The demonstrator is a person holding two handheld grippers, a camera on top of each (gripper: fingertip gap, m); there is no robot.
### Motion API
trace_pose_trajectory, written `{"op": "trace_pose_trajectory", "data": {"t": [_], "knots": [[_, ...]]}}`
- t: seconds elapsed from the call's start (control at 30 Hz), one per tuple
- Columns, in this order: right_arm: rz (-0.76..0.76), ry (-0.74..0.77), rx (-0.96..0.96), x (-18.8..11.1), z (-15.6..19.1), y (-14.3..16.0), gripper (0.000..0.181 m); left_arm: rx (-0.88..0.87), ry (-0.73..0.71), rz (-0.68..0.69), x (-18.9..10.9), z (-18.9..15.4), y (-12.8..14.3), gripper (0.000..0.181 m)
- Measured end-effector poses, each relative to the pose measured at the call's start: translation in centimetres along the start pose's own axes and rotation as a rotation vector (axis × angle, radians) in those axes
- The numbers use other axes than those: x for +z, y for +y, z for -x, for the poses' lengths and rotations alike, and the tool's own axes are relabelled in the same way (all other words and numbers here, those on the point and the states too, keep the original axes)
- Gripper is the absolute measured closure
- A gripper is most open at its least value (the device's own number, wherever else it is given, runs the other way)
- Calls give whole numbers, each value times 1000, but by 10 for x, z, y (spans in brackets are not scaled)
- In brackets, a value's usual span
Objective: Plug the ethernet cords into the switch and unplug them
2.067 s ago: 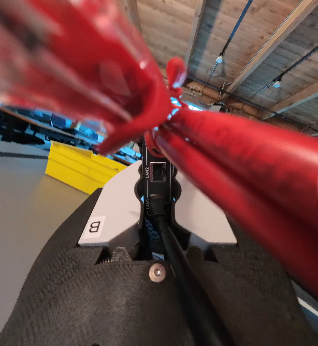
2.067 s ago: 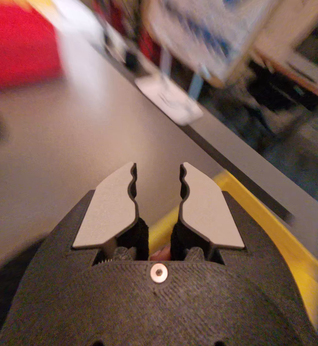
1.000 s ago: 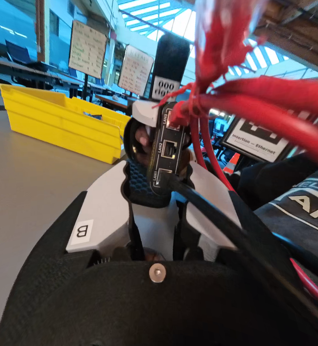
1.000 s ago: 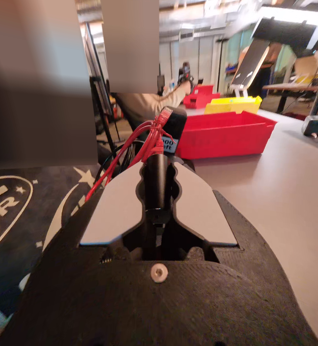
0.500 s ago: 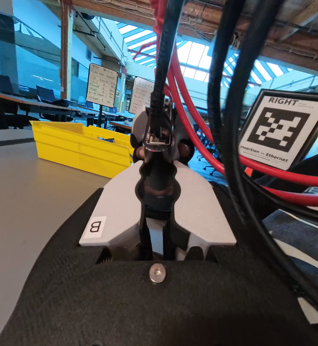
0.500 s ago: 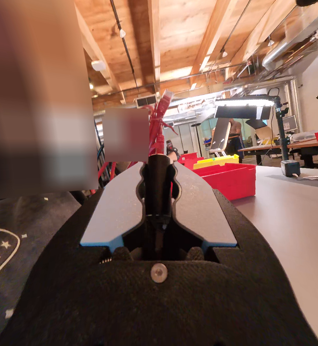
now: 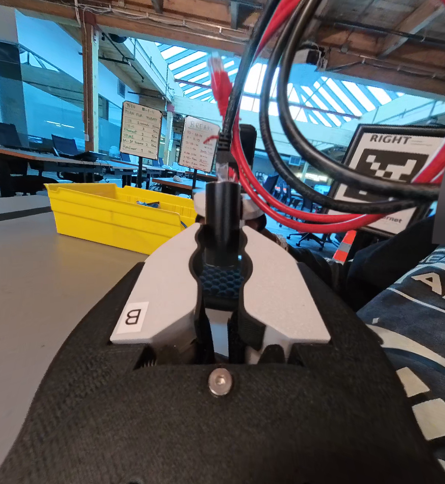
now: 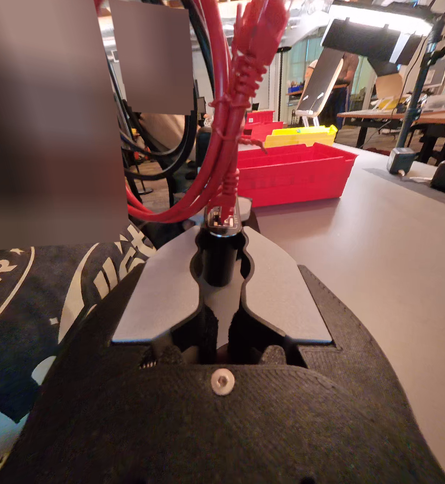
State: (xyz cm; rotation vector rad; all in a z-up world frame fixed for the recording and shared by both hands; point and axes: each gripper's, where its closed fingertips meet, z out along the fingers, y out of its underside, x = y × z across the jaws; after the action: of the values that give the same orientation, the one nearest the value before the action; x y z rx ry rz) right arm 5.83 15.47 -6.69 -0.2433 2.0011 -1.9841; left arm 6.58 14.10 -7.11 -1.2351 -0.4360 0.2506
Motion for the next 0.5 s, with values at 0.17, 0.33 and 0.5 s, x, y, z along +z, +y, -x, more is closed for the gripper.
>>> {"op": "trace_pose_trajectory", "data": {"t": [0.17, 0.33, 0.5], "knots": [[-2, -25, 68, 8, 1, 14, 157, -79, 17, -97, -8, 3, -15, 158], [-16, -90, 55, 10, 9, 17, 154, -173, 62, -63, -7, 2, -10, 158], [22, -52, 20, 15, 12, 19, 152, -239, 107, -21, -4, -1, -3, 158]]}}
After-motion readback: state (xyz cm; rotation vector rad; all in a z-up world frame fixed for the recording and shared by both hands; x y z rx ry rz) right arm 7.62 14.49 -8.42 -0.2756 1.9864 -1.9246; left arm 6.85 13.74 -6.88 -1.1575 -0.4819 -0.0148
